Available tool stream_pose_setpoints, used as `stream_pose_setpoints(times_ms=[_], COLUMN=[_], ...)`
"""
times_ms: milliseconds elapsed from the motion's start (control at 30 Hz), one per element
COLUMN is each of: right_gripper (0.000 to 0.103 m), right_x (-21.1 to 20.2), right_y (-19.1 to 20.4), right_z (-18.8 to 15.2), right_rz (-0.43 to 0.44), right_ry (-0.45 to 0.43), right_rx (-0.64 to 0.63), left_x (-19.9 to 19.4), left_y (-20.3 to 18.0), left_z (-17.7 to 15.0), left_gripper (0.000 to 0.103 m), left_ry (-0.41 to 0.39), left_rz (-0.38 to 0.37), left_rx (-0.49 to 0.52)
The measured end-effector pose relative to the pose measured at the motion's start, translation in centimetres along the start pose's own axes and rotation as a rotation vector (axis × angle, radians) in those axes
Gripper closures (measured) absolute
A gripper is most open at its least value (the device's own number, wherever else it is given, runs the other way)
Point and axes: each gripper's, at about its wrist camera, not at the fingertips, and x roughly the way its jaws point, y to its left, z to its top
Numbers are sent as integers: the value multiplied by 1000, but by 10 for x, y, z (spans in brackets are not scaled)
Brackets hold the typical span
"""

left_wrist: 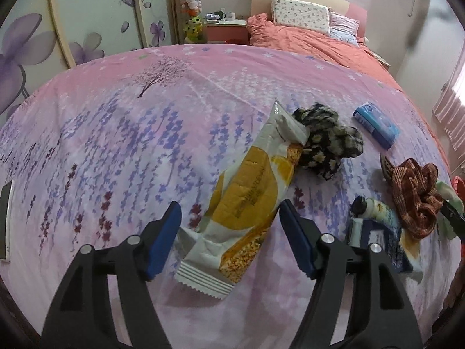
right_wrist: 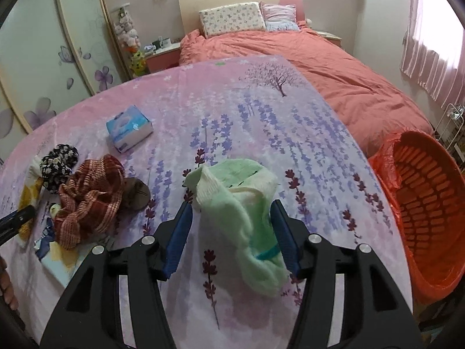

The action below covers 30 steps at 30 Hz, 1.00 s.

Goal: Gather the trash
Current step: 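Close the left tool on the yellow-and-white snack wrapper and lift it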

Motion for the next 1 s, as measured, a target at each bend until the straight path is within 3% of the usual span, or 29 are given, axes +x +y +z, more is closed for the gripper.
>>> stream_pose_setpoints(times_ms=[200,567,1000], right_gripper=[53,52,49], right_x=[5,1,3], right_y=[6,-4,3], right_z=[-4,-7,-8], right_rz=[-32,31,-17], right_ry=[-4,-11,0], right_rx=[-29,20,-26], left_x=[7,6,4], left_y=[11,5,23], left_z=[-9,-16,-19], left_gripper=[32,31,29], left_ry=[-1,-53,-52], left_rz=[12,23,54], left_rx=[3,16,-25])
